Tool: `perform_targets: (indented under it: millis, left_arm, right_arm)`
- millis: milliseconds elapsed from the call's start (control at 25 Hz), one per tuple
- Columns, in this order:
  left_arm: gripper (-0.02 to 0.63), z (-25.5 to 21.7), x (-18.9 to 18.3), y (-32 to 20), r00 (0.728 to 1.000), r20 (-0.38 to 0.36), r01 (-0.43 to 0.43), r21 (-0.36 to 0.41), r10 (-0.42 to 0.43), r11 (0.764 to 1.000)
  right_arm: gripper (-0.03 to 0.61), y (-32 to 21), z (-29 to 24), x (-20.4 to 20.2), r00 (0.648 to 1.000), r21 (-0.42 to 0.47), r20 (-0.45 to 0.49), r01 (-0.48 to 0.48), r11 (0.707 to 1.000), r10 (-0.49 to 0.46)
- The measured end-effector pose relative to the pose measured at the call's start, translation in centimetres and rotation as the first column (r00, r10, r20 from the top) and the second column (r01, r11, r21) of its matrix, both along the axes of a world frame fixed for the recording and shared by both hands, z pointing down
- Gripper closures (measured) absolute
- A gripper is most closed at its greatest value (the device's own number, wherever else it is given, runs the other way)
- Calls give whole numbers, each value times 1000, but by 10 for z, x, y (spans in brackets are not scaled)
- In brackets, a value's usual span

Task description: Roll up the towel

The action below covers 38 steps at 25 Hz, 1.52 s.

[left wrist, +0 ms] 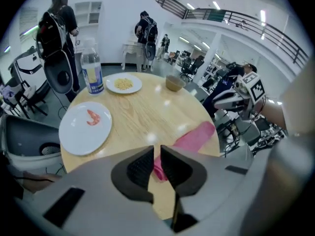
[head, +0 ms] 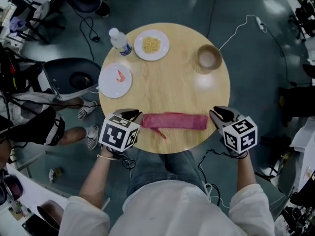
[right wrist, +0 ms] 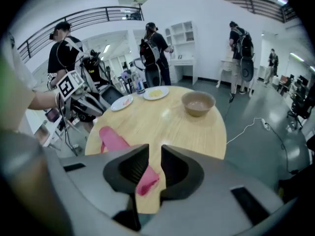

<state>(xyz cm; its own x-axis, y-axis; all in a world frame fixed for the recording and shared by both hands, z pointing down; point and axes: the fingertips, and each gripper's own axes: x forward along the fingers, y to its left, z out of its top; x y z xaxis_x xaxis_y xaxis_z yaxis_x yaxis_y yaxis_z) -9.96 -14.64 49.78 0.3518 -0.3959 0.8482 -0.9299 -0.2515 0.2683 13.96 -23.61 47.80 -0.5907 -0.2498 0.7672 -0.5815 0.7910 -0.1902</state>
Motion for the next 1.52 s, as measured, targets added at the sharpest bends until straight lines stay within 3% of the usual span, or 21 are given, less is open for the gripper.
perform_targets:
  millis: [120, 200, 240, 320, 400, 520, 600, 680, 800, 920, 1160, 1520]
  left_arm:
    - [572, -46, 0, -3, 997, -25, 78, 142, -75, 987]
    - [574, -84, 1, -6, 991, -38, 137, 283, -132, 949]
    - [574, -104, -1, -9, 985, -39, 169, 361, -166, 917]
    - [577, -144, -10, -18, 969, -39, 228, 514, -243, 827]
    - [592, -185, -24, -27, 945, -56, 281, 641, -321, 715]
    - [609, -249, -48, -37, 909, -113, 336, 769, -402, 544]
    - [611, -275, -58, -30, 888, -144, 363, 803, -437, 473]
    - [611, -286, -63, -18, 874, -159, 378, 818, -460, 434]
    - [611, -292, -71, -7, 854, -171, 394, 830, -491, 395]
    - [611, -295, -78, 0, 834, -189, 424, 822, -519, 382]
    - [611, -292, -73, 7, 839, -192, 422, 820, -509, 386]
    - [611, -288, -73, 1, 854, -167, 399, 818, -493, 414]
  right_arm:
    - [510, -1, -47, -6, 987, 80, 117, -119, 990, 109]
    - [532, 1, -80, -6, 968, 133, 184, -194, 972, 168]
    - [542, 0, -97, -6, 958, 164, 213, -227, 960, 191]
    - [561, -5, -129, -3, 937, 235, 268, -289, 928, 224]
    - [577, -12, -161, 3, 913, 311, 322, -353, 883, 251]
    - [577, -25, -213, 16, 863, 412, 411, -464, 784, 294]
    - [577, -22, -236, 31, 826, 445, 454, -535, 718, 335]
    - [577, -15, -247, 46, 800, 474, 475, -584, 659, 367]
    - [578, -12, -256, 57, 780, 515, 488, -619, 592, 391]
    - [578, -11, -263, 60, 764, 519, 501, -641, 566, 406]
    - [580, -5, -255, 55, 786, 518, 486, -611, 599, 381]
    - [580, -9, -257, 44, 789, 532, 486, -608, 589, 375]
